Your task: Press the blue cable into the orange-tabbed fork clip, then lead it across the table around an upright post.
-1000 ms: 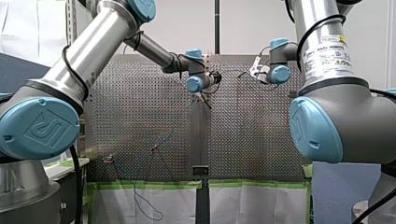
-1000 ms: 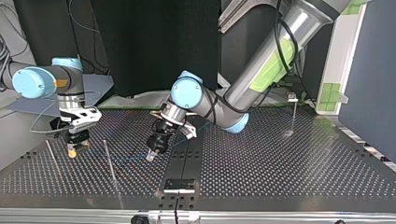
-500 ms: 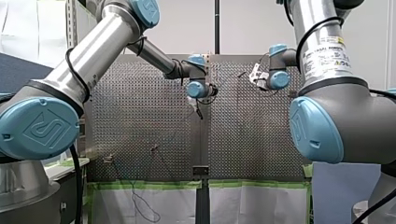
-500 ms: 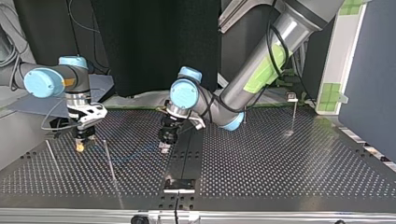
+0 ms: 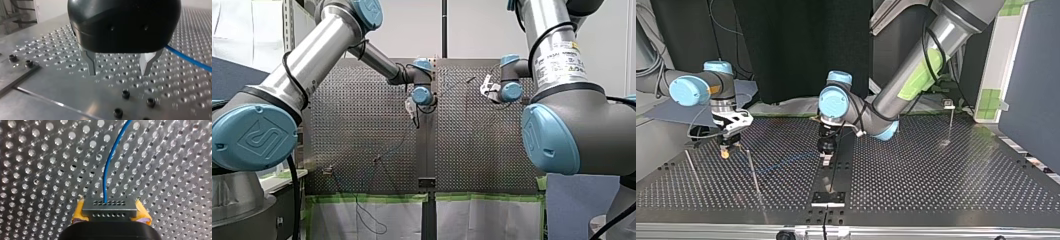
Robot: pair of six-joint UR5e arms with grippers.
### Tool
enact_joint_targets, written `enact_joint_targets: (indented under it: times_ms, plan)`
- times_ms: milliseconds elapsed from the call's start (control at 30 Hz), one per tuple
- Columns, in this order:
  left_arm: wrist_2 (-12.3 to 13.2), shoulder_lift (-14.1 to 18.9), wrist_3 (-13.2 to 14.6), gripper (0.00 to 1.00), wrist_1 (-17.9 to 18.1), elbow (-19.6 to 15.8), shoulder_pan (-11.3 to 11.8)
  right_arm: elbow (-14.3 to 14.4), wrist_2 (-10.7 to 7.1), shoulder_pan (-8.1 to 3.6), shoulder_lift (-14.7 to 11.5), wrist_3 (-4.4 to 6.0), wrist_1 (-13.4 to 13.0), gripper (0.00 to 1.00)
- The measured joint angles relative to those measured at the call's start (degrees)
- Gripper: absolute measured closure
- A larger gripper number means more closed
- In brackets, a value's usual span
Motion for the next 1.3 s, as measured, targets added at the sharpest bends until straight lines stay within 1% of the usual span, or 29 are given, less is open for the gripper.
enact_joint_targets:
  times_ms: [100, 233, 333, 467, 767, 900, 1033, 1167, 1300]
  plan:
    - [-0.1, -0.3, 1.2, 0.14, 0.1, 0.0, 0.2, 0.0, 0.43, -0.12, 0.4, 0.00, -0.1, 1.00]
    - [0.7, -0.9, 1.7, 0.14, 0.2, 0.0, 0.5, 0.0, 0.68, -0.23, 0.8, 0.00, -0.2, 1.00]
    - [1.8, -1.6, 1.7, 0.14, 0.2, 0.4, 0.8, 0.0, 0.86, -0.22, 1.4, 0.00, -0.2, 1.00]
    - [2.5, -2.1, 1.7, 0.14, 0.2, 1.2, 1.2, 0.0, 1.06, -0.24, 2.1, -0.16, -0.2, 1.00]
    - [4.1, -2.5, 1.1, 0.14, -0.7, 3.5, 1.8, 0.1, 1.49, -0.33, 2.7, -0.50, -0.2, 1.00]
    - [5.3, -2.5, 0.4, 0.14, -0.8, 3.7, 1.8, 0.1, 1.78, -0.28, 3.3, -0.99, -0.2, 1.00]
    - [5.8, -2.5, -0.2, 0.14, -0.8, 3.8, 1.8, 0.6, 2.31, -0.06, 4.8, -1.76, -0.3, 1.00]
    - [5.9, -2.5, -0.4, 0.14, -0.8, 3.8, 1.9, 1.8, 2.56, 0.16, 6.7, -2.12, -1.3, 1.00]
    - [6.0, -2.5, -0.6, 0.14, -0.8, 3.8, 2.0, 2.5, 2.58, 0.46, 8.0, -2.41, -2.4, 1.00]
